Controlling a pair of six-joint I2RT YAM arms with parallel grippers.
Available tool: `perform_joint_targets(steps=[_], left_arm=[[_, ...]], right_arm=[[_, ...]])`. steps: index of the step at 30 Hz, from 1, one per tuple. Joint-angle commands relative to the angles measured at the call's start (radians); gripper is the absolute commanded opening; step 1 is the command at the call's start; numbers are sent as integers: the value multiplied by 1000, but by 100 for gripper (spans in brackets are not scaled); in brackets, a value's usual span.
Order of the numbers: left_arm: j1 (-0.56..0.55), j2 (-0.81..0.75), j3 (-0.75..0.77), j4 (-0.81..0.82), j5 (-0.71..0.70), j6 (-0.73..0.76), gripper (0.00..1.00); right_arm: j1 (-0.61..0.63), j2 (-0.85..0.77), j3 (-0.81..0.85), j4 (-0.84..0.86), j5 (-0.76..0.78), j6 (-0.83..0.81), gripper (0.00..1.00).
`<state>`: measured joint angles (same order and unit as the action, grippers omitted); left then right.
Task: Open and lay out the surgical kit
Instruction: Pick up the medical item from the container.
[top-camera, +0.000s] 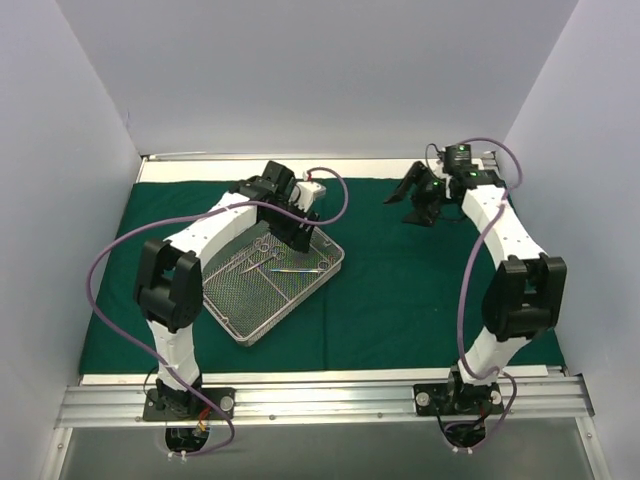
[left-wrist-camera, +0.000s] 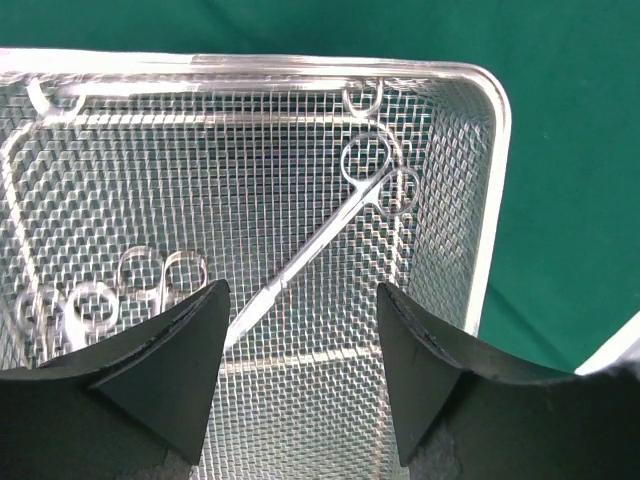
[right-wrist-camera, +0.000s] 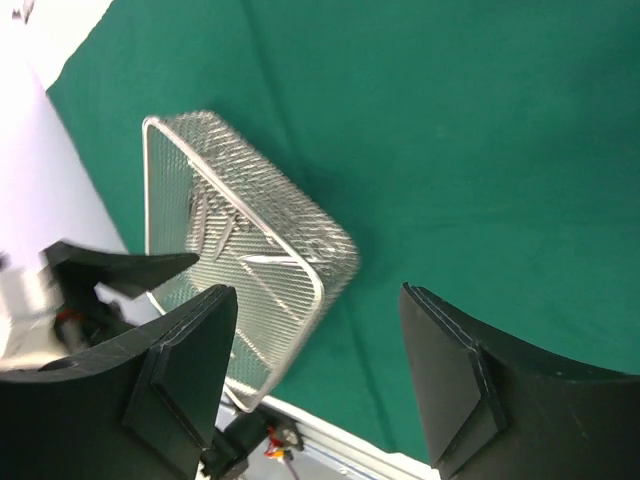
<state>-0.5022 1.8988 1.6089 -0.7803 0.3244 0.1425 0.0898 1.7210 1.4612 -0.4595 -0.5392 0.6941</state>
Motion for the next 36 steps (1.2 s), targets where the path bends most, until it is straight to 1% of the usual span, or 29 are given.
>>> perform_joint_targets(steps=[1,6,9,14,20,21,25,28,29,32,33,36], left_arm=[[-4,51,23,81,68,83,69],[-42,85,10,72,30,98,65],[-61,74,-49,76,-34,98,66],[-62,66,-101,79,-64,97,66],[-85,105,-99,65,-114,86,66],[-88,112,-102,67,-146,83,66],[-93,181,-83,44,-173,71,65],[-95,238,-46,15,-185,60,63],[-93,250,-32,6,-191,57,61],[-93,282,-18,-31,-217,32,49],[-93,293,-18,-39,-225,22,41],[-91,295,-36,-51,-249,-3,32]], right_arm=[[-13,-110,-24,-103,4,-88,66],[-54,-165,-70,-100,-11,-77,66],[-65,-173,-75,-99,-16,-77,66],[-85,-179,-82,-99,-28,-87,66],[-85,-184,-108,-74,-45,-77,66],[-85,-185,-111,-71,-45,-74,66],[-85,-192,-119,-73,-47,-76,65],[-85,-195,-124,-76,-45,-77,65],[-85,-196,-124,-76,-45,-77,65],[-85,-198,-122,-80,-42,-79,65],[-85,-201,-122,-80,-39,-80,65],[-85,-202,-122,-79,-38,-82,65]])
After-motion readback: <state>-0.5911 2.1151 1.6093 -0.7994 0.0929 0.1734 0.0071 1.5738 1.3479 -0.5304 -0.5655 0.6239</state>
